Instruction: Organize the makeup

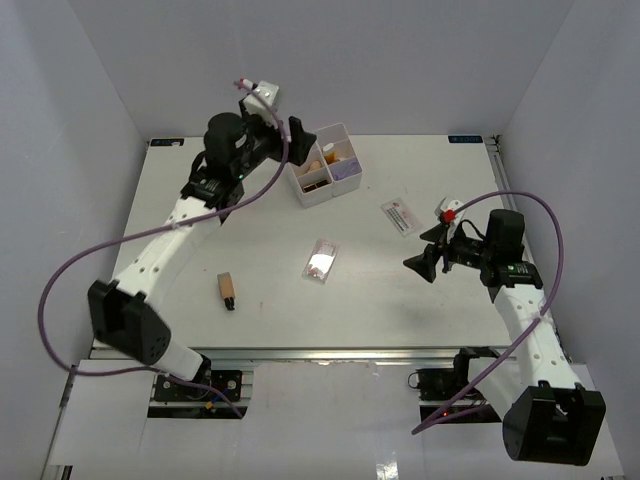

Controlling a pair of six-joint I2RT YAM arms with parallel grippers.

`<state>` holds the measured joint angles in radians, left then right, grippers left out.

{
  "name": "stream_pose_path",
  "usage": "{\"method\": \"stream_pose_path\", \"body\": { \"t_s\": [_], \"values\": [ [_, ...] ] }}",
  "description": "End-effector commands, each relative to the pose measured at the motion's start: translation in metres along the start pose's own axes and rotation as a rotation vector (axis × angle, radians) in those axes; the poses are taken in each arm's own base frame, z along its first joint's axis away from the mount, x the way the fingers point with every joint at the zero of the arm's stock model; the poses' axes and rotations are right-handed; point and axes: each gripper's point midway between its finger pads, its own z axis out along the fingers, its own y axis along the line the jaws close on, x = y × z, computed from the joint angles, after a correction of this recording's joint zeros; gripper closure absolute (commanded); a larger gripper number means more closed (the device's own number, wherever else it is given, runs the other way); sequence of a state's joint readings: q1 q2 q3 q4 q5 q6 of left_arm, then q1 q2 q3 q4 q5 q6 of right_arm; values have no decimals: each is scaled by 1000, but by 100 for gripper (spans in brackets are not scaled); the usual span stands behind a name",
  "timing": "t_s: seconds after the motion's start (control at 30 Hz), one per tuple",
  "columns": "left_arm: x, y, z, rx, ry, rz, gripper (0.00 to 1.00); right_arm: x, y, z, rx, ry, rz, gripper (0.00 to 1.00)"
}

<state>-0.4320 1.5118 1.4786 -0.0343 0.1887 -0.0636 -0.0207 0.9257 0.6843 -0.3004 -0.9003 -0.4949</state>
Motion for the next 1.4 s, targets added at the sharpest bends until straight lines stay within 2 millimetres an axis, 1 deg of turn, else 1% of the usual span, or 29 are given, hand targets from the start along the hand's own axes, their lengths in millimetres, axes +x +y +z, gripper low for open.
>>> {"method": "stream_pose_path", "body": {
  "t_s": [0.0,0.07,0.13,0.2,0.23,0.27,0.33,0.37,0.43,0.6,0.63,0.7,0.77,0.83,0.87,0.97,1.03,1.07,1.2,1.37],
  "values": [
    [37,-30,-71,93,91,-157,2,2,-26,4,79,34,71,10],
    [81,-35,-91,97,172,-219,2,5,-38,4,129,62,82,10],
    [102,-40,-107,115,196,-230,2,3,-55,6,177,91,108,10],
    [124,-42,-122,118,220,-233,2,11,-71,8,228,149,142,10],
    [133,-44,-127,123,233,-234,2,8,-80,8,260,164,144,10],
    [133,-44,-127,129,230,-230,2,9,-88,8,290,180,158,10],
    [146,-48,-133,156,245,-219,2,22,-102,17,321,242,200,10],
    [150,-48,-134,158,253,-217,2,22,-108,22,344,267,194,10],
    [158,-48,-135,161,267,-205,2,32,-114,36,352,325,202,10],
    [170,-48,-143,156,279,-196,2,41,-135,61,388,401,192,10],
    [169,-47,-144,152,279,-194,2,44,-142,62,421,424,193,10],
    [167,-45,-149,136,269,-185,2,46,-157,73,465,462,177,10],
    [163,-43,-152,115,249,-175,2,50,-172,76,507,496,160,10],
    [159,-41,-155,103,232,-168,2,60,-179,84,498,531,153,10],
    [157,-41,-156,102,227,-166,2,58,-181,85,493,532,144,10],
    [156,-39,-157,91,222,-159,2,74,-184,98,444,579,165,10],
    [156,-39,-157,92,223,-161,2,77,-185,106,426,579,181,10],
    [157,-40,-157,94,225,-161,2,83,-184,110,410,589,192,10],
    [158,-41,-156,104,230,-168,2,88,-180,118,374,583,228,10],
    [158,-43,-157,109,229,-167,2,97,-183,126,377,599,258,10]
  ]
}}
